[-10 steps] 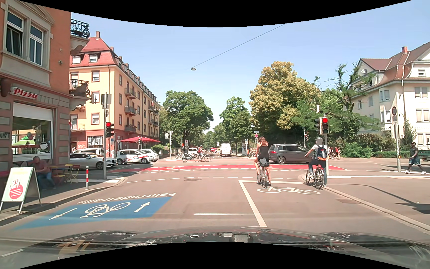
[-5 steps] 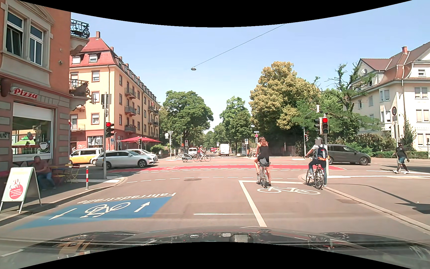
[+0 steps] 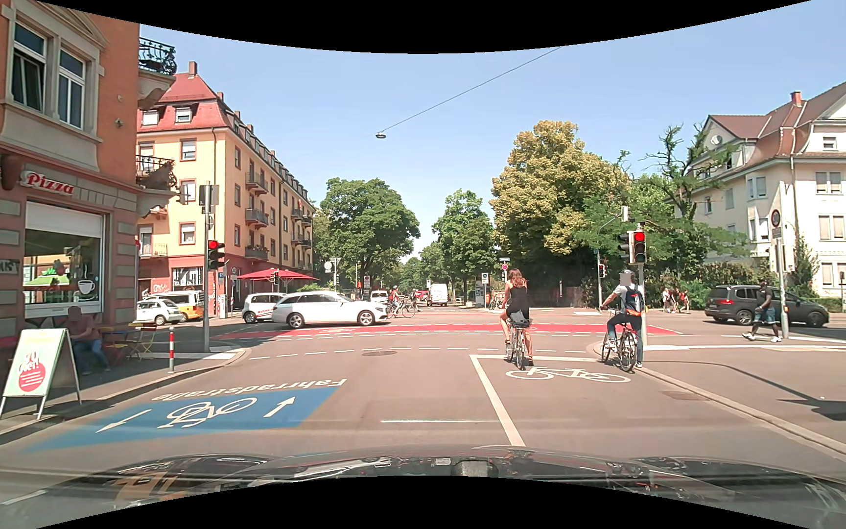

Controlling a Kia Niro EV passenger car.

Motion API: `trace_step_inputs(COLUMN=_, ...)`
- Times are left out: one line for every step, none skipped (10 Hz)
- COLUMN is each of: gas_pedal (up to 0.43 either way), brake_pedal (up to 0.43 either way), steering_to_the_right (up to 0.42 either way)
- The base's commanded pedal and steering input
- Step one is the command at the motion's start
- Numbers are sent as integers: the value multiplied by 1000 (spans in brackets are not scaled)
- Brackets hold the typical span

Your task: Follow the waypoints while adhering to traffic rules and regulations

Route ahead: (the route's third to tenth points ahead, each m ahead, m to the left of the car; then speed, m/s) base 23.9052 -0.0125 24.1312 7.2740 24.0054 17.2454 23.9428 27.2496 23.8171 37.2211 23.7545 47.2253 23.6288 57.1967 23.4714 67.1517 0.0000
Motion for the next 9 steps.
trace_step_inputs(gas_pedal=0, brake_pedal=238, steering_to_the_right=3)
trace_step_inputs(gas_pedal=0, brake_pedal=238, steering_to_the_right=3)
trace_step_inputs(gas_pedal=0, brake_pedal=232, steering_to_the_right=3)
trace_step_inputs(gas_pedal=0, brake_pedal=238, steering_to_the_right=3)
trace_step_inputs(gas_pedal=0, brake_pedal=238, steering_to_the_right=3)
trace_step_inputs(gas_pedal=0, brake_pedal=238, steering_to_the_right=3)
trace_step_inputs(gas_pedal=0, brake_pedal=238, steering_to_the_right=3)
trace_step_inputs(gas_pedal=0, brake_pedal=238, steering_to_the_right=3)
trace_step_inputs(gas_pedal=0, brake_pedal=238, steering_to_the_right=3)
